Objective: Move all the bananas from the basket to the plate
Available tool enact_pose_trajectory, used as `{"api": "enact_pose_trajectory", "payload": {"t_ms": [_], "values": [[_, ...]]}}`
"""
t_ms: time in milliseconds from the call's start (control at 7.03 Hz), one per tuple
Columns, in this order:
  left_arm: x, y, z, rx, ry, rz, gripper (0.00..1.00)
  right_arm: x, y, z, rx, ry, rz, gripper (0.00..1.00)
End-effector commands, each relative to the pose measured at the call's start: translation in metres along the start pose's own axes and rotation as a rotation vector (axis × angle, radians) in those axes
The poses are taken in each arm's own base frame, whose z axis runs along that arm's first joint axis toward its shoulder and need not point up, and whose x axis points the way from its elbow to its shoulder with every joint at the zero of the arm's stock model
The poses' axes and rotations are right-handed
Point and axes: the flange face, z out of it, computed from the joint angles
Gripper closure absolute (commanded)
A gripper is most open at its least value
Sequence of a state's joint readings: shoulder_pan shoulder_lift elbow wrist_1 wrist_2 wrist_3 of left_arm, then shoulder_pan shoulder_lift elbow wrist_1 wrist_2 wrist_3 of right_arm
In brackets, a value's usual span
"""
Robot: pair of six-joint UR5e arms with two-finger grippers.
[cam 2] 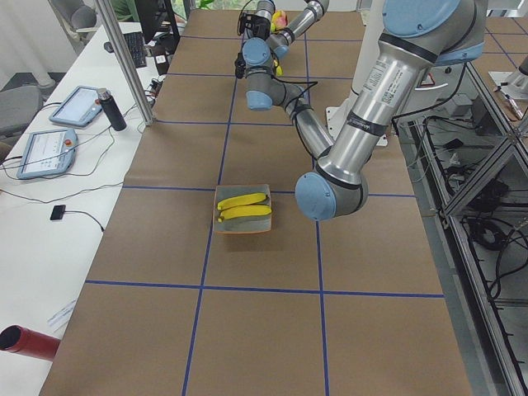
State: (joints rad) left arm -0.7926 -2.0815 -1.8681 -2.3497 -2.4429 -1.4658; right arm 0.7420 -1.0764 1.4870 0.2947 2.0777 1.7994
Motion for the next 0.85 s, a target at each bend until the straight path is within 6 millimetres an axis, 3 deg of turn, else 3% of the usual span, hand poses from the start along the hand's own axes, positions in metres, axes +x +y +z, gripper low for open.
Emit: {"api": "enact_pose_trajectory", "payload": {"t_ms": [0, 427, 711], "values": [[0.006, 0.009, -0.012, 0.062, 0.188, -0.071, 0.00, -0.018, 0.016, -0.008, -0.020, -0.043, 0.044, 1.00], [0.019, 0.037, -0.022, 0.076, 0.440, -0.104, 0.00, -0.047, 0.037, -0.032, -0.052, -0.137, 0.096, 1.00], [0.038, 0.055, 0.004, 0.045, 0.506, -0.138, 0.00, -0.057, 0.042, -0.040, -0.049, -0.214, 0.066, 1.00]]}}
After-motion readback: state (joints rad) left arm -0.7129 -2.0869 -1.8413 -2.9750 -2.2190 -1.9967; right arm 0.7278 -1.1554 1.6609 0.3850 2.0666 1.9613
